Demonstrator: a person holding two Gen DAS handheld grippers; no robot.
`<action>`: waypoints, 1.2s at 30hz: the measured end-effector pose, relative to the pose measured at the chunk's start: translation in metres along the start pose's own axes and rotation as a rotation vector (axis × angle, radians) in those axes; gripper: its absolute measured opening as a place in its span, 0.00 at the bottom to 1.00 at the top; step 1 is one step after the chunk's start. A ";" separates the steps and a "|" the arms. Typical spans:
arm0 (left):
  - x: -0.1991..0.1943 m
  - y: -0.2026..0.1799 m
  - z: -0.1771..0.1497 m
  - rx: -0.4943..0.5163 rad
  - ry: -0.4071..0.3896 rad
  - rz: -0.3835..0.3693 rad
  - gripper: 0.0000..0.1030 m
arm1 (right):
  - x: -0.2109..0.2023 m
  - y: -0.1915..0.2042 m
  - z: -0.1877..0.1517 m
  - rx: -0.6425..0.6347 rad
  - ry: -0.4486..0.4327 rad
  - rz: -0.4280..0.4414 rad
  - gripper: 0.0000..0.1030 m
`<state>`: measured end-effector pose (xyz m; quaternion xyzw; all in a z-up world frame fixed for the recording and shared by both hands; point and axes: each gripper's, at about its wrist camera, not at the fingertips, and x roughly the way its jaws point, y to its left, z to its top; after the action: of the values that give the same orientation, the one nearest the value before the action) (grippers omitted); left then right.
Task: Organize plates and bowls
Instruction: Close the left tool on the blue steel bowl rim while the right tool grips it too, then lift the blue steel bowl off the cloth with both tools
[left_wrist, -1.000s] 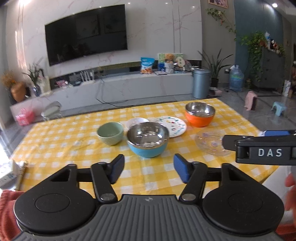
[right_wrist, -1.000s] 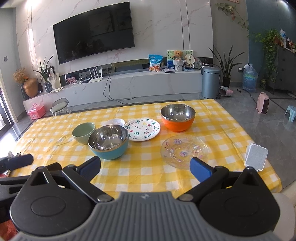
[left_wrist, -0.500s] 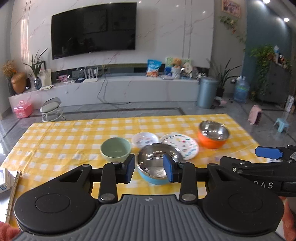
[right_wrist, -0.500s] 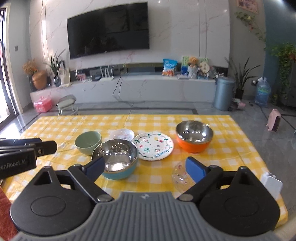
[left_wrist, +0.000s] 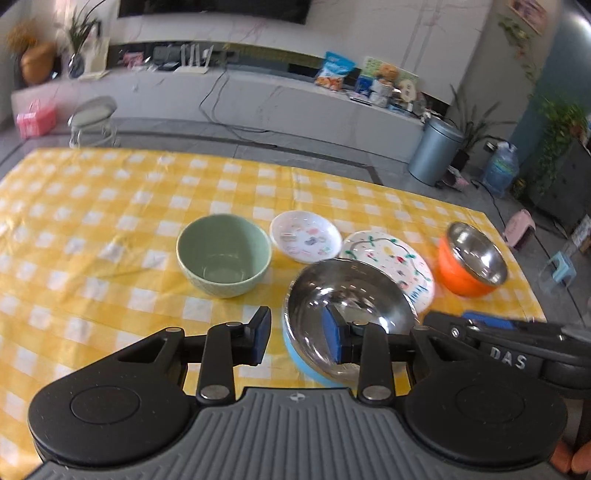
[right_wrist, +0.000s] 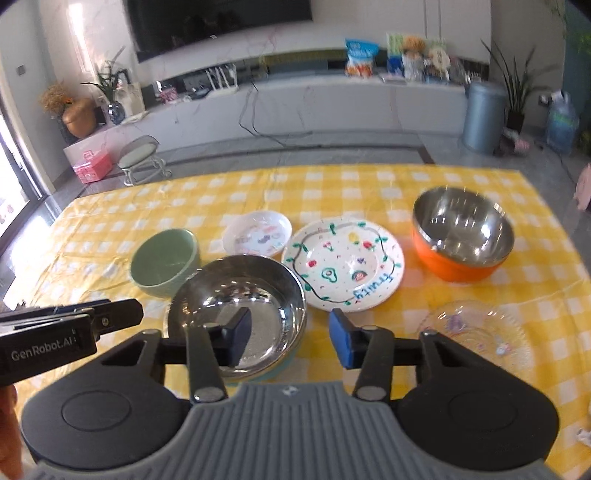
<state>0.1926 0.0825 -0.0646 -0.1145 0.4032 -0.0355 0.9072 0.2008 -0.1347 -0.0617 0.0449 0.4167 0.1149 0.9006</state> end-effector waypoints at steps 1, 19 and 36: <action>0.005 0.003 0.000 -0.014 0.003 -0.003 0.36 | 0.006 -0.002 0.001 0.014 0.011 0.004 0.43; 0.048 0.009 -0.004 -0.116 0.047 -0.040 0.26 | 0.066 -0.014 -0.013 0.144 0.110 0.040 0.21; 0.023 -0.001 0.000 -0.067 0.021 0.021 0.09 | 0.054 -0.015 -0.018 0.196 0.101 0.078 0.16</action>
<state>0.2080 0.0785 -0.0808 -0.1403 0.4147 -0.0135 0.8990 0.2238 -0.1363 -0.1156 0.1429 0.4689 0.1108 0.8646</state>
